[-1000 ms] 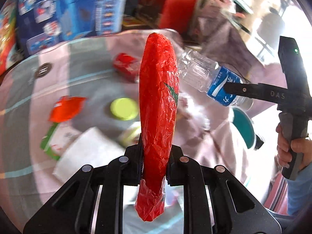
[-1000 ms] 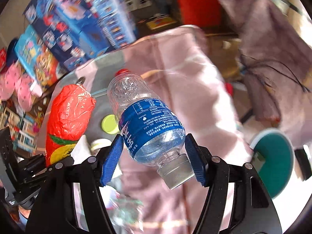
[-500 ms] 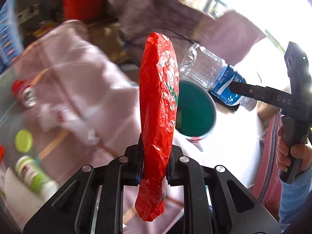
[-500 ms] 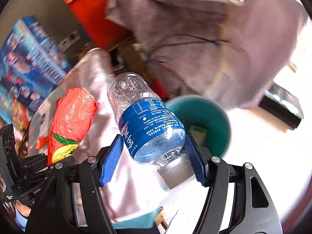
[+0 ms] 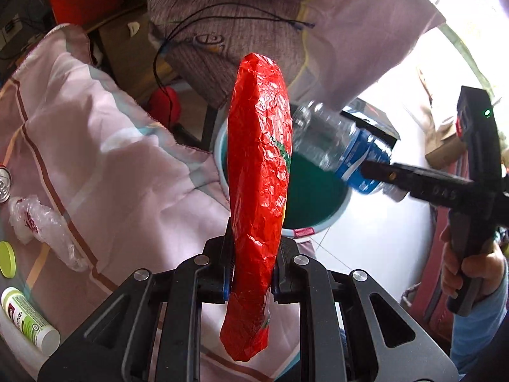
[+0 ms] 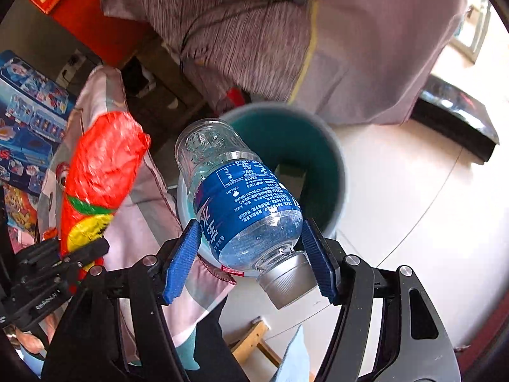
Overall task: Collect trash
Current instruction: 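Carry the red bag and water bottle over the teal bin and release both, then move both tools back over the table toward the tissue and packet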
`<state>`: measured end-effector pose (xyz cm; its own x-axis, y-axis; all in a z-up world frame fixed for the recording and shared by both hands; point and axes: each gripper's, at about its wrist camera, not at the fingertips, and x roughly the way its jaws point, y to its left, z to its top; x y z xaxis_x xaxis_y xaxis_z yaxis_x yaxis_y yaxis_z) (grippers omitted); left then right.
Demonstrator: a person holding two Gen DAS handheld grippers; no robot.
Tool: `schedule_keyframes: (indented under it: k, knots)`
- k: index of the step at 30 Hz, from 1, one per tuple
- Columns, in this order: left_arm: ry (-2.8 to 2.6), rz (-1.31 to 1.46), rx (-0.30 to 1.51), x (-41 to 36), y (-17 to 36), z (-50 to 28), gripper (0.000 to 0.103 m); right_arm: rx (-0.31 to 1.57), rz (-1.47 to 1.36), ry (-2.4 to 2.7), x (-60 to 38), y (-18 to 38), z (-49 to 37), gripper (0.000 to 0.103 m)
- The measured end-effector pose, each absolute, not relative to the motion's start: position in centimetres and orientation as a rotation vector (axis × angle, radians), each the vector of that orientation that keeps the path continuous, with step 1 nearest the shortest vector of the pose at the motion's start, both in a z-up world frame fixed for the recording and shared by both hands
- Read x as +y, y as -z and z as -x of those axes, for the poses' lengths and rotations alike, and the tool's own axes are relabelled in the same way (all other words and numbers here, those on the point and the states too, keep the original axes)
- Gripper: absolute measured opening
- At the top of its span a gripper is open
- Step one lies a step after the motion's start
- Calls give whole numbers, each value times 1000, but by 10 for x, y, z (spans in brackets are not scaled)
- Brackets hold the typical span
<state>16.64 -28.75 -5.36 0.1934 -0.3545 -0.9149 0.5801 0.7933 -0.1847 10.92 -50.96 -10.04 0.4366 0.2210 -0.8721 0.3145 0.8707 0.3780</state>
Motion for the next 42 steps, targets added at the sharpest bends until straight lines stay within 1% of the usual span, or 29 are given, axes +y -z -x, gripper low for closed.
schedule_keyframes:
  k: [4, 7, 14, 18, 24, 26, 28, 29, 32, 35, 37, 40, 42]
  knots:
    - [641, -209, 1226, -287, 58, -178, 18, 1191, -555, -12, -493, 119, -131, 64]
    - [637, -211, 1238, -290, 63, -183, 18, 1206, -580, -28, -489, 126, -138, 69]
    - [658, -230, 1251, -302, 72, -184, 18, 1179, -606, 34, -512, 122, -129, 76]
    - [675, -244, 1258, -308, 76, -182, 18, 1168, -625, 85, -528, 120, -121, 77]
    - [700, -279, 1283, -326, 87, -182, 20, 1162, -639, 149, -544, 120, -111, 81]
    - [708, -293, 1285, -332, 90, -182, 26, 1164, -647, 160, -546, 120, -109, 81]
    - [710, -299, 1279, -340, 92, -184, 56, 1162, -649, 171, -549, 118, -107, 81]
    - [707, -304, 1267, -344, 92, -184, 60, 1158, -648, 177, -550, 117, -106, 81]
    - [697, -309, 1258, -348, 93, -187, 64, 1155, -645, 194, -552, 114, -104, 82]
    - [688, -296, 1249, -344, 90, -186, 73, 1158, -646, 204, -552, 114, -103, 85]
    - [675, -295, 1242, -338, 88, -185, 83, 1165, -652, 204, -551, 115, -104, 85]
    - [664, -277, 1230, -329, 82, -184, 87, 1174, -662, 204, -547, 115, -105, 85]
    - [657, -264, 1224, -321, 78, -183, 88, 1179, -655, 200, -541, 112, -106, 85]
